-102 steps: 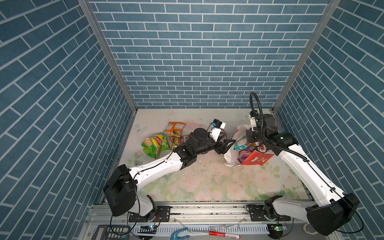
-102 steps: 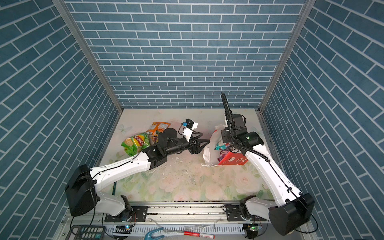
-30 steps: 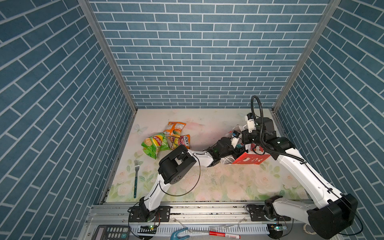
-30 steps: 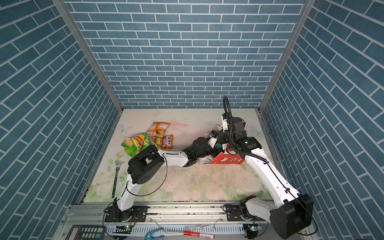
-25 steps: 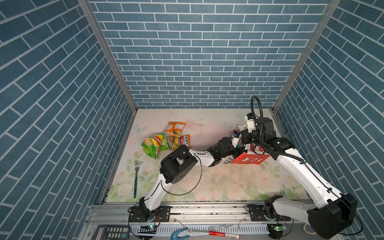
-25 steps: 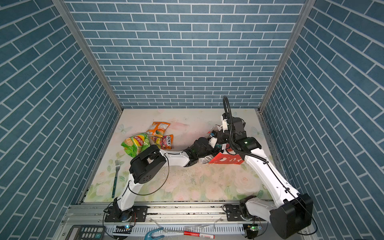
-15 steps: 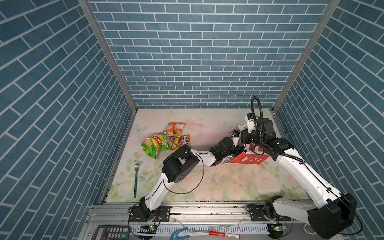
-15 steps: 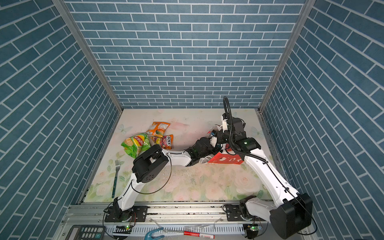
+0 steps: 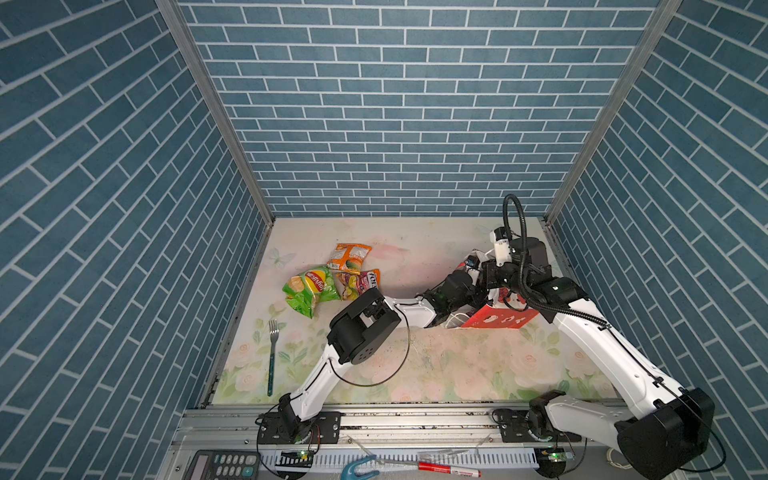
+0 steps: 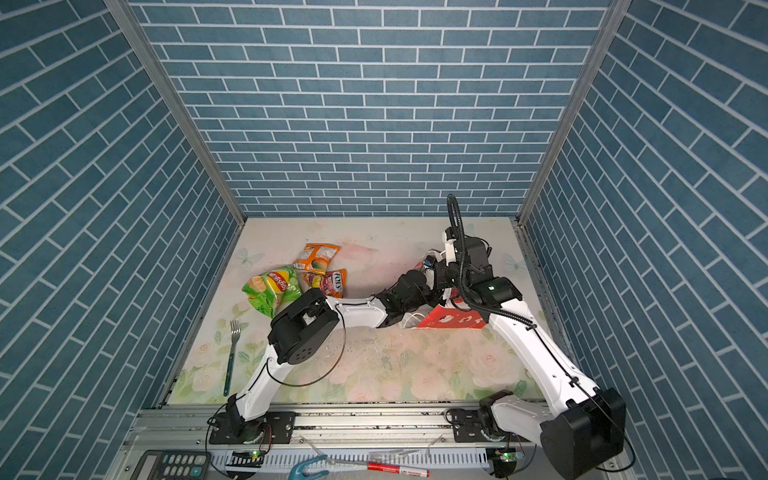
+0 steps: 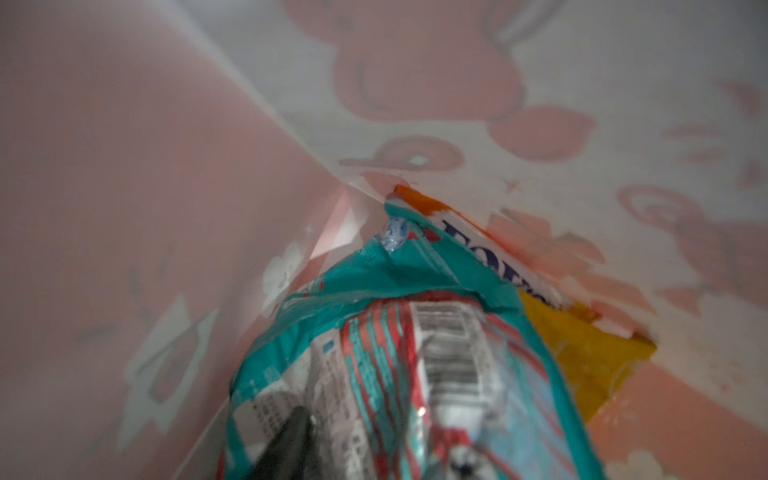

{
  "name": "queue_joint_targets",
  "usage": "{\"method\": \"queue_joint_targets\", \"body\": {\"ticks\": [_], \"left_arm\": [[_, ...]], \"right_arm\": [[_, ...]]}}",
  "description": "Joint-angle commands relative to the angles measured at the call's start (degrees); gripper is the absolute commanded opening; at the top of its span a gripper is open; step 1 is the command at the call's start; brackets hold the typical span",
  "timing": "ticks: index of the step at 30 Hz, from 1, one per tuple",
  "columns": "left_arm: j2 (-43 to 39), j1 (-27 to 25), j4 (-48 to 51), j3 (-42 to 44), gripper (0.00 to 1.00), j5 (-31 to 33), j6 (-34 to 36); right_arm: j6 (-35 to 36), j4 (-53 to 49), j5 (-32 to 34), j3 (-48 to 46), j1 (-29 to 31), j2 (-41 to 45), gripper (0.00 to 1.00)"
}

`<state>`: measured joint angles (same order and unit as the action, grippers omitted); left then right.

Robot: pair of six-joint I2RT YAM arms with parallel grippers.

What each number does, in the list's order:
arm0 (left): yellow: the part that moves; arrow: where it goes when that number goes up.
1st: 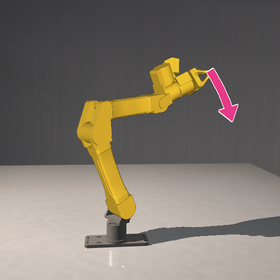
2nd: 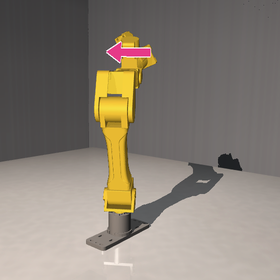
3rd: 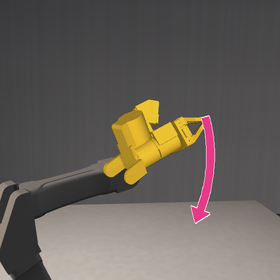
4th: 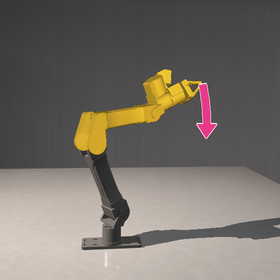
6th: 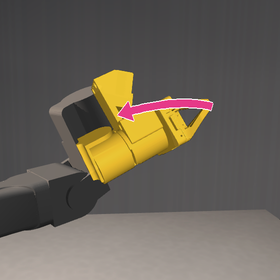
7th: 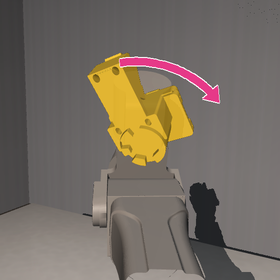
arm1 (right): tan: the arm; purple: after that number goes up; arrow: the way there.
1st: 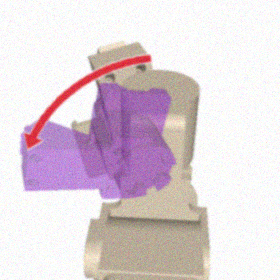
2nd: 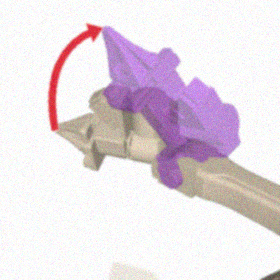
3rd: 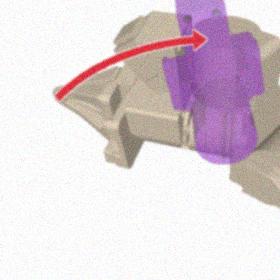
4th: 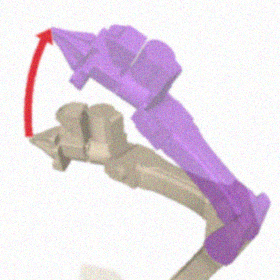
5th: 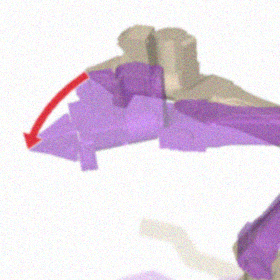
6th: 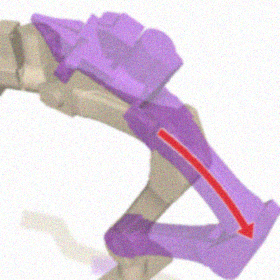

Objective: Take the snacks out of the paper bag
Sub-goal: 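Lower the left gripper into the bag onto the teal candy bag, then close the left gripper on the teal candy bag and lift it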

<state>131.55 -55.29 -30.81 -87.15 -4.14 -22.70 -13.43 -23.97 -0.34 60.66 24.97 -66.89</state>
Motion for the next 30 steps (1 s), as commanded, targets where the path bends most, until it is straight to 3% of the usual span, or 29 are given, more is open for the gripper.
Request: {"method": "queue_joint_targets", "body": {"ticks": [1,5,6,30], "left_arm": [[2.1,-0.1,3.8,-0.1,0.34,-1.0,-0.2],[0.7,-0.1,1.3,2.3,0.02,-1.3,-0.3],[0.3,0.0,0.8,2.9,0.0,-1.2,-0.3],[-14.8,0.0,-5.7,16.7,0.0,0.4,4.0]], "right_arm": [[-1.5,4.6,-1.6,0.4,0.2,1.8,0.0],[-1.4,4.0,-1.1,0.4,0.2,1.7,0.0],[-1.4,4.0,-1.0,0.4,0.2,1.7,0.0],[-1.0,1.7,2.2,-0.9,0.2,1.4,0.0]]}}
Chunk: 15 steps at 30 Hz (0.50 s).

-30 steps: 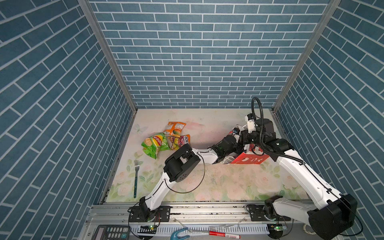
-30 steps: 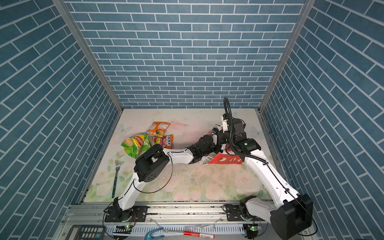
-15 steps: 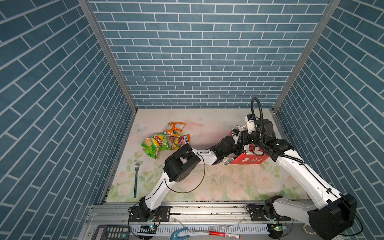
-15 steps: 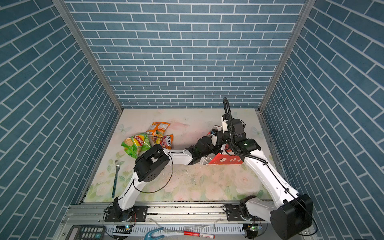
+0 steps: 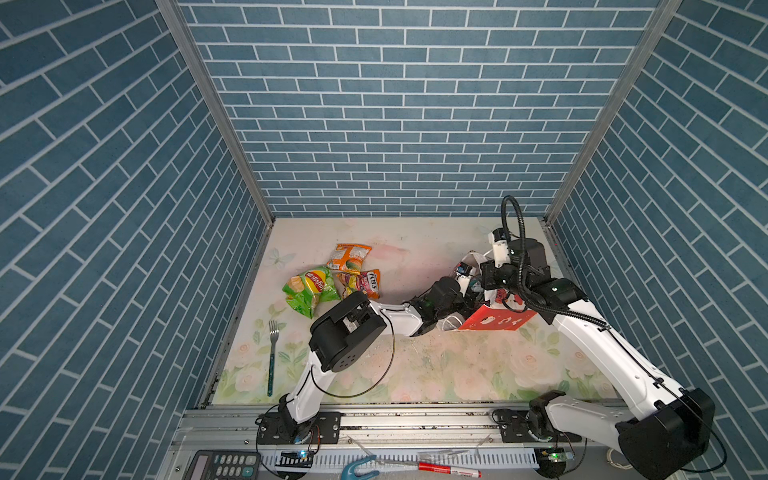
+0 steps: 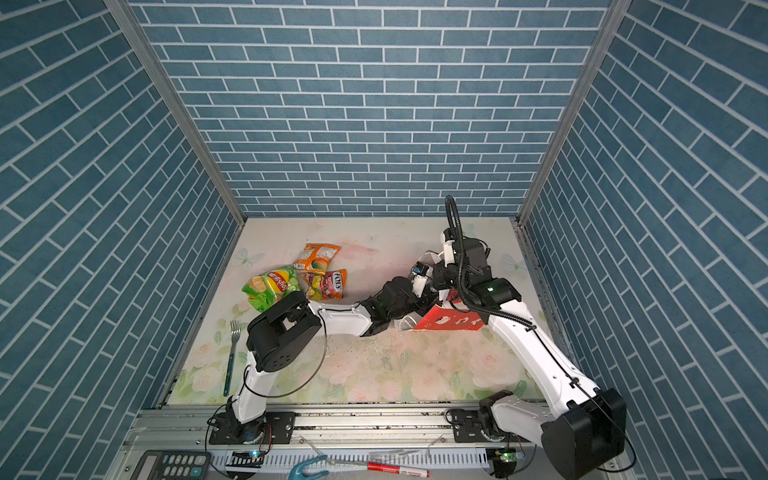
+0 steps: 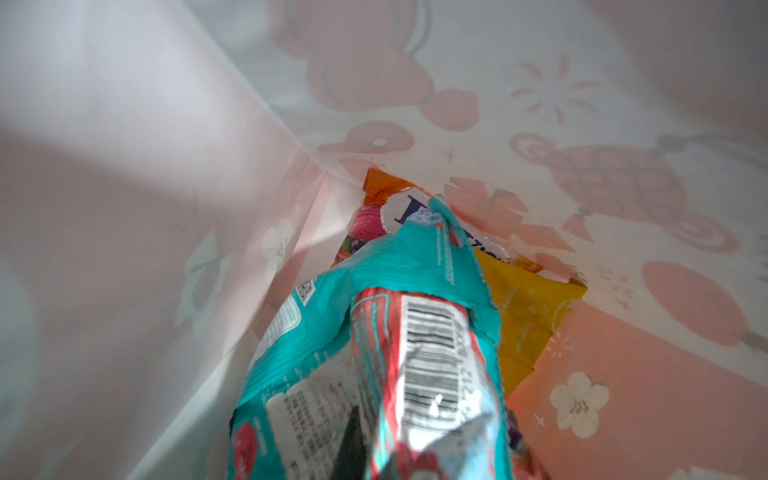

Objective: Take the snacks out of the paper bag
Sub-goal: 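Close the left gripper on the teal candy bag and lift it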

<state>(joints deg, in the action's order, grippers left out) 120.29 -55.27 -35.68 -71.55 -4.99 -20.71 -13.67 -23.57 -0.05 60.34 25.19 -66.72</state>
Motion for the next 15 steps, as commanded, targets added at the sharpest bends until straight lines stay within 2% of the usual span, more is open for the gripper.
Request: {"method": "queue_joint_targets", "body": {"ticks": [1,15], "left_arm": [[-4.1,-0.1,-0.9,1.3,0.0,1.3,2.1],[-12.3,0.6,0.4,3.6,0.0,2.7,3.1]], "right_arm": [[-0.7,1.2,2.1,-0.5,-0.1,1.1,0.0],[0.4,-0.4,3.1,-0.2,0.3,-0.2,0.0]]}}
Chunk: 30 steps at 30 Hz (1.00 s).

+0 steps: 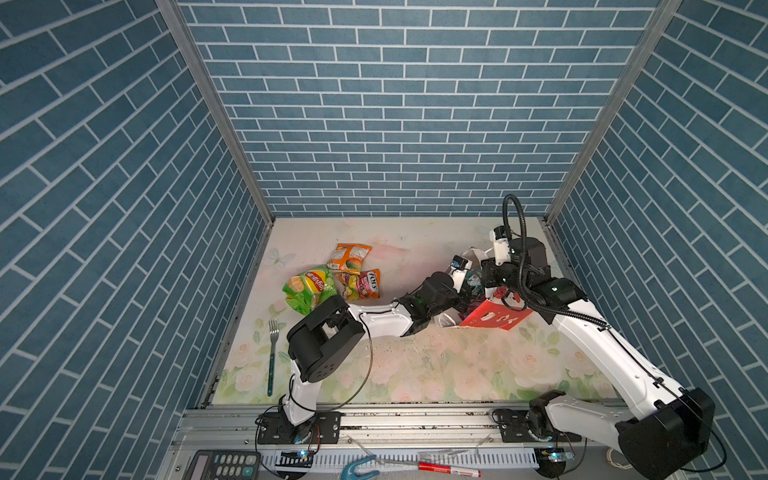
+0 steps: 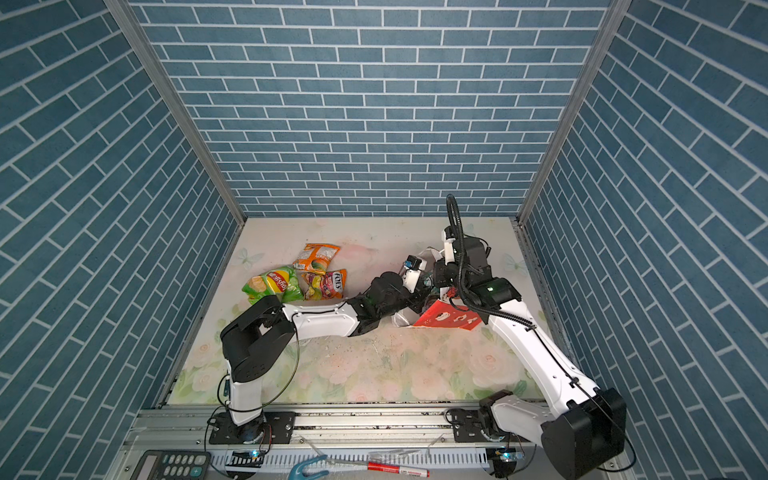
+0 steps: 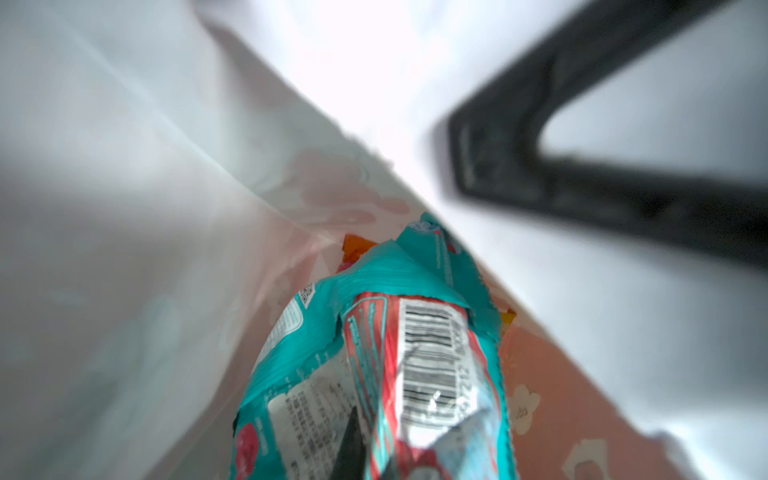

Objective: Take the snacks out of the paper bag

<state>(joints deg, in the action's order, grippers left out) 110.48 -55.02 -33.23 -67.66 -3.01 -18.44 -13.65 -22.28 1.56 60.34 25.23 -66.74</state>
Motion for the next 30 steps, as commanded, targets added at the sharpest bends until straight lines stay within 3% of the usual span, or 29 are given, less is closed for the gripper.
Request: {"method": "queue_joint_targets", "body": {"ticks": [1,15,30], "left_arm": [[-2.5,0.5,-1.8,-0.5,0.0,0.8,0.9],[-8.7,4.3,-0.8,4.9,0.0,-1.7,-2.2],[-11.7,9.8,-6.5,8.8,0.0,-13.2,-11.7]], "right_arm": [[0.5,-1.6,1.4,-0.3,0.4,-0.2,0.0],[1.6,-2.8,4.0,-0.1,0.4,0.0,0.0],[2.0,-2.6,5.2,0.4,1.2,-2.1,0.0]]}}
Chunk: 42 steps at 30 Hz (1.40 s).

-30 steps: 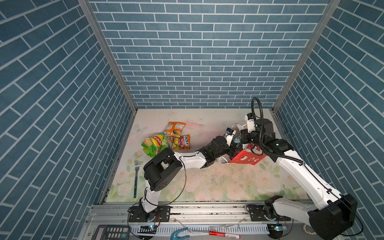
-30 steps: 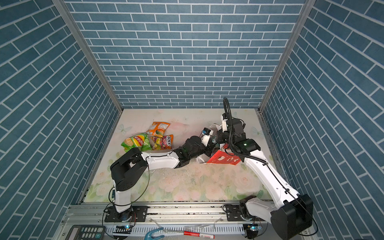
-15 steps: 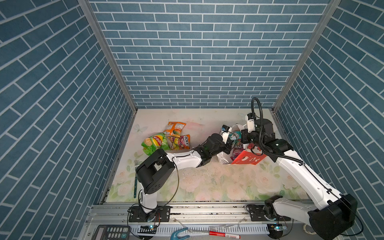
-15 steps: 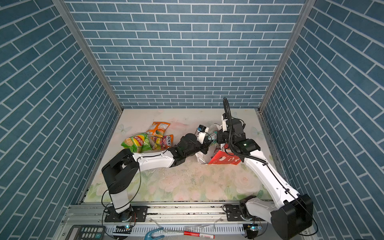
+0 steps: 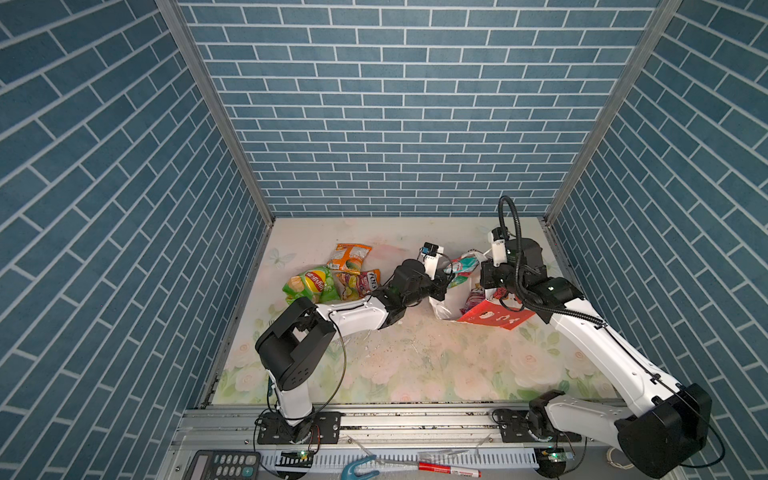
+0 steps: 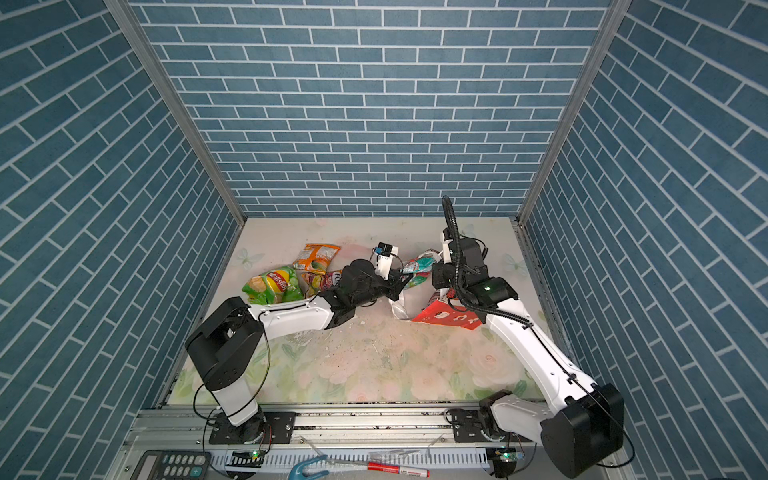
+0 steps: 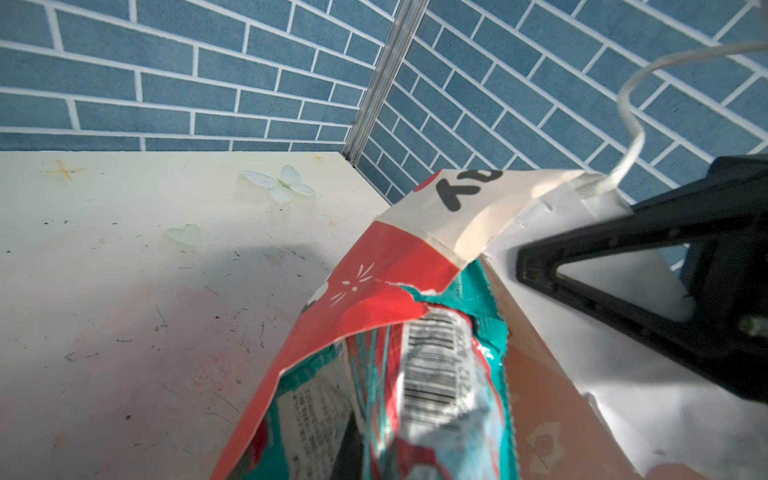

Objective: Take the snacks out of the paper bag

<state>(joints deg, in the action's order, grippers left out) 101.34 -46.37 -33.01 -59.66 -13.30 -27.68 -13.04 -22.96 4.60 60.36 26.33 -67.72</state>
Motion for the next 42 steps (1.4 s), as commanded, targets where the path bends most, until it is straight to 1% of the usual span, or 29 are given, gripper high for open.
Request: {"method": "queue_joint_targets", "body": {"ticks": [1,4,6,16,26,29,32,42], "left_arm": [[-2.6,1.4,-7.9,1.2,0.0,-3.6,-3.1],[-3.0,2.1,-11.0,2.1,0.0,-5.9,-5.4],[-3.5,2.5,-11.2,2.3,0.0,-6.5,-6.2],[-8.5,2.6,-9.5,4.1,0.0,-6.6,-4.9],[-13.3,2.9,-8.3,6.2,0.0,-5.3,-2.5],[-14.7,2.9,-12.1,8.3,0.0,-5.9,0.0],[-16.4,2.9,-14.8,10.7,0.0,-4.9,1.9],[-20.9,2.9,-11.9,13.3,0.0,-5.1,13.4]], "right_arm": [[1.3,-1.9,2.3,0.4,0.1,-1.2,0.0],[1.3,-1.7,2.4,0.4,0.2,-1.3,0.0],[1.3,-1.6,2.4,0.3,0.2,-1.3,0.0],[0.8,-1.4,2.7,-0.1,0.2,-1.2,0.0],[0.6,-1.3,2.5,-0.3,0.2,-0.4,0.0],[0.4,-1.2,2.4,-0.5,0.3,-0.1,0.0],[0.0,-0.9,2.2,-1.0,0.3,0.4,0.0],[-0.9,1.0,0.5,-1.6,0.2,1.2,0.0]]}}
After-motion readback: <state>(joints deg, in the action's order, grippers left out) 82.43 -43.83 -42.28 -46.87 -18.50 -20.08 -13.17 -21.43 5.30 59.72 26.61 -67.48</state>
